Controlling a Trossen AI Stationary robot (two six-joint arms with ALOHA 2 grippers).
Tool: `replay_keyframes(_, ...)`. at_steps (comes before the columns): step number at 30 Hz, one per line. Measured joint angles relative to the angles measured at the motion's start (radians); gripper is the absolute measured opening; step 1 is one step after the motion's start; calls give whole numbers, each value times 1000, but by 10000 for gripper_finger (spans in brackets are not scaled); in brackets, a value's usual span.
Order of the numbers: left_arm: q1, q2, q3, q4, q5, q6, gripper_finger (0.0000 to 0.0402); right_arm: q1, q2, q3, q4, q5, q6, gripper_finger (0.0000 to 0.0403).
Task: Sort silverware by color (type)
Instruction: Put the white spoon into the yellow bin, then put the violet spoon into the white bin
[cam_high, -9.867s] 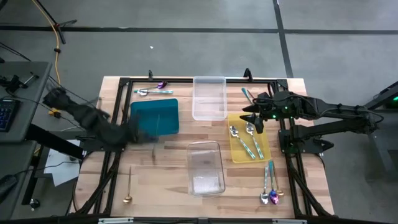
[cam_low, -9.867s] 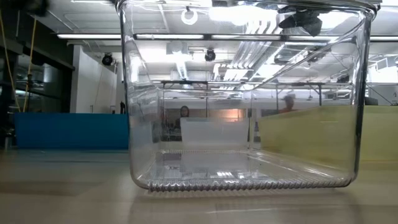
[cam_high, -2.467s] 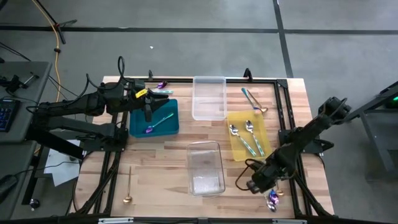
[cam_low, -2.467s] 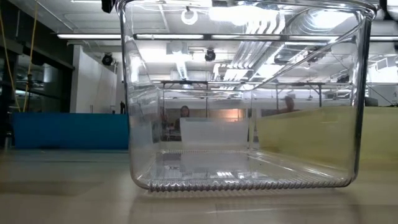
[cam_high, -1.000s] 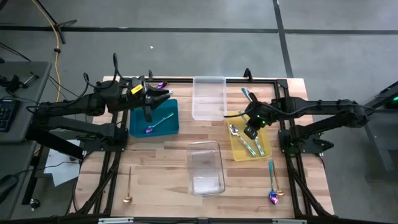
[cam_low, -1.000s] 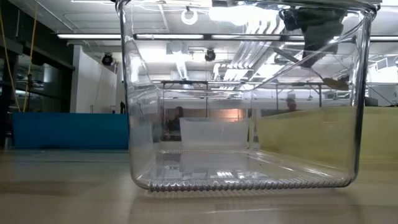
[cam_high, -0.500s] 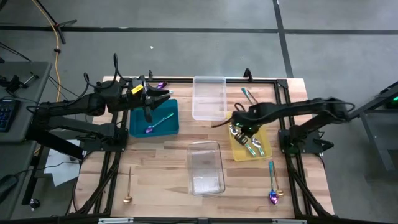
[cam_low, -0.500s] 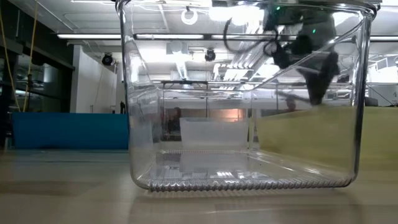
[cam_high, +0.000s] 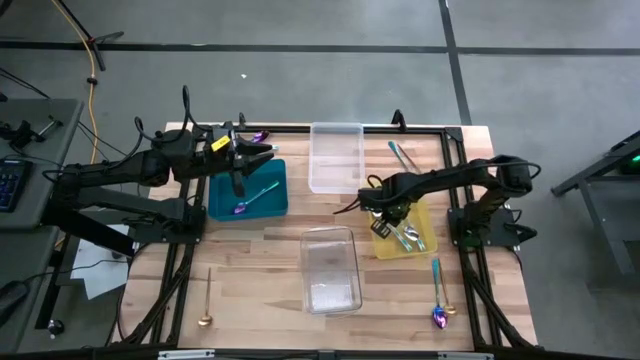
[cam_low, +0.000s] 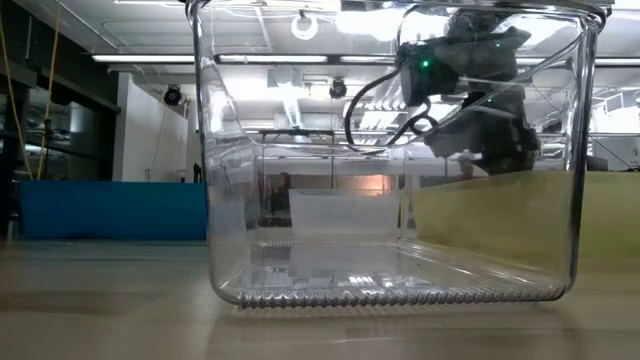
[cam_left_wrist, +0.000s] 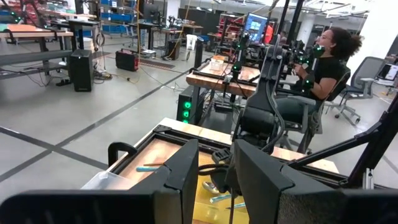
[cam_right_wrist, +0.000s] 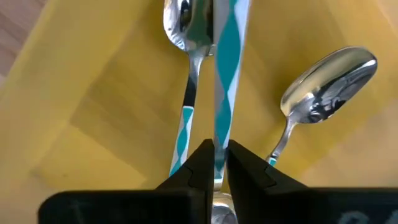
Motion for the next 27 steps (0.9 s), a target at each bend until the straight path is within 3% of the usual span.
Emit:
replay_keyframes(9, 0, 0, 0, -10, 1, 9, 96, 0, -82, 0, -41, -11, -12, 127)
replay_keyframes(12, 0, -4, 0, -21, 5, 16, 96, 16, -180, 0, -93, 9, -29, 165)
replay_keyframes(16, 0, -9, 0, -90, 93, -21, 96, 77, -352, 0, -47, 92, 17, 207)
replay_keyframes(21, -1, -7, 0, -162, 162, -88, 96, 141, -505, 0, 262, 222, 49, 233)
replay_keyframes(27, -1, 14, 1, -134, 125, -75, 96, 118, -531, 0, 825, 201, -239, 236)
